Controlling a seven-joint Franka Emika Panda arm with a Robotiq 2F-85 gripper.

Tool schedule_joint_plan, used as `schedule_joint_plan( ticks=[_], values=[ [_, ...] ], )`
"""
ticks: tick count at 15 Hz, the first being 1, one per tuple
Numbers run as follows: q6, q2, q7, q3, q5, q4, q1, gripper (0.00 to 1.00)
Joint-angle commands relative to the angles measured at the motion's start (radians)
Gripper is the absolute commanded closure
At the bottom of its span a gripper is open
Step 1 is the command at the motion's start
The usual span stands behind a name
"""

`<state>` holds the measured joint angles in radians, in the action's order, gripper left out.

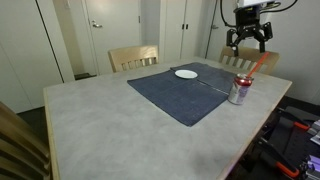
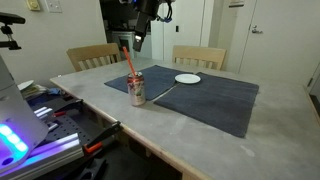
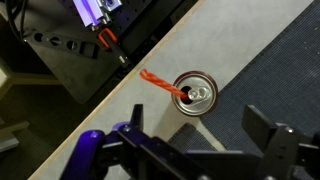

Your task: Remove the straw from the can

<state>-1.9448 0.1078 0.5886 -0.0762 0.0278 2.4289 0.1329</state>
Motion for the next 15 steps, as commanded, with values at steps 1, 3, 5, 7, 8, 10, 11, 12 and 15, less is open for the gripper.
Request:
schedule_joint_plan(
  ticks=[1,3,5,7,8,10,11,12,15],
  values=[
    [0.023,-0.044,0.009,-0.010,-0.016,-0.012,0.004,0.00],
    [0.025,-0.063,0.001,-0.019,-0.028,-0.017,0.005,0.00],
    [0.028,-0.081,-0.003,-0.026,-0.040,-0.018,0.005,0.00],
    [0.026,-0.097,-0.004,-0.033,-0.054,-0.015,0.004,0.00],
    [0.028,-0.104,-0.007,-0.035,-0.061,-0.017,0.004,0.00],
    [0.033,-0.113,-0.010,-0.038,-0.078,-0.017,0.002,0.00],
    [0.037,-0.119,-0.010,-0.038,-0.082,-0.020,0.002,0.00],
    [0.037,-0.122,-0.011,-0.039,-0.088,-0.017,0.001,0.00],
    [0.048,-0.126,-0.012,-0.043,-0.095,-0.018,0.003,0.14]
  ],
)
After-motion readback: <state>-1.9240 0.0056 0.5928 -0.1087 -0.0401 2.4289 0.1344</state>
